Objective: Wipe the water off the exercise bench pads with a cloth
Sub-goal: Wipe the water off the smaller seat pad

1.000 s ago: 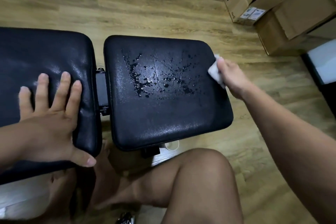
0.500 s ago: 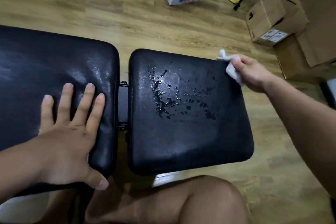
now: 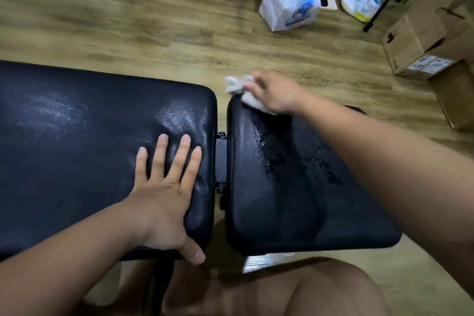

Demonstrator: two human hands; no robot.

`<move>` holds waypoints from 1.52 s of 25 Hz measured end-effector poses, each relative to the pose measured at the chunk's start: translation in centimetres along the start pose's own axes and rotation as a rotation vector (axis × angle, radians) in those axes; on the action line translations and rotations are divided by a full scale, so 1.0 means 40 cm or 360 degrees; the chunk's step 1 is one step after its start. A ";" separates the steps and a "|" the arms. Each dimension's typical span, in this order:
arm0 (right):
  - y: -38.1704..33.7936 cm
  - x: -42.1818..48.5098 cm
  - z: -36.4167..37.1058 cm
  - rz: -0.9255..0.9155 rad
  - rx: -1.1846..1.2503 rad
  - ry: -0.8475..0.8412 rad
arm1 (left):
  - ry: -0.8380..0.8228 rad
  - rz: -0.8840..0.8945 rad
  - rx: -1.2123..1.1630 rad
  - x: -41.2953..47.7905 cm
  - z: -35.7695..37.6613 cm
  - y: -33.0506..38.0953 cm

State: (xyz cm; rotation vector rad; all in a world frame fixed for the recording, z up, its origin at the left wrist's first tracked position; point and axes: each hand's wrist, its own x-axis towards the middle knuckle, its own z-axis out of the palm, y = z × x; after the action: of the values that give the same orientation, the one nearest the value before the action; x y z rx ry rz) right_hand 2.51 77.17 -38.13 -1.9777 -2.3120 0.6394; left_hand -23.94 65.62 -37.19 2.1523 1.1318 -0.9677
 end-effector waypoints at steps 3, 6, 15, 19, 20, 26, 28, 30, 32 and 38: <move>0.214 -0.171 -0.065 0.0461 -0.0087 0.0109 | -0.0026 0.0009 -0.0030 0.000 -0.002 -0.002; 0.364 -0.395 -0.072 0.1007 -0.0256 0.0203 | -0.0081 -0.0021 0.0005 0.004 -0.002 -0.005; 0.277 -0.481 0.016 0.0754 -0.0074 0.0624 | -0.0006 -0.0130 0.0081 -0.009 -0.015 0.014; 0.180 -0.692 0.122 0.0821 -0.0075 0.0541 | 0.0013 -0.0123 0.0061 -0.016 -0.010 0.017; 0.135 -0.764 0.143 0.0747 -0.0027 0.0548 | 0.0018 -0.0117 0.0057 -0.016 -0.007 0.016; 0.178 -0.740 0.163 0.0589 -0.0120 0.0387 | -0.0025 -0.0112 0.0067 0.008 -0.006 0.012; 0.247 -0.579 0.125 0.0643 -0.0184 0.0436 | -0.0057 -0.0105 0.0080 0.007 -0.007 0.012; 0.302 -0.422 0.077 0.0607 -0.0190 0.0423 | -0.0087 -0.0125 0.0094 0.004 -0.021 0.015; 0.325 -0.322 0.034 0.0639 -0.0183 0.0352 | -0.0110 -0.0155 0.0094 0.000 -0.032 0.022; 0.220 -0.559 0.102 0.0509 -0.0077 0.0435 | -0.0081 -0.0172 0.0024 -0.001 -0.019 0.015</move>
State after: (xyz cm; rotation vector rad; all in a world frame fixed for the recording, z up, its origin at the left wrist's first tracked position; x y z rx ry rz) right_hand 13.88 55.65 -39.45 -2.3124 -1.8929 0.2996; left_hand -23.18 65.83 -36.64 2.0840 1.2304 -1.0758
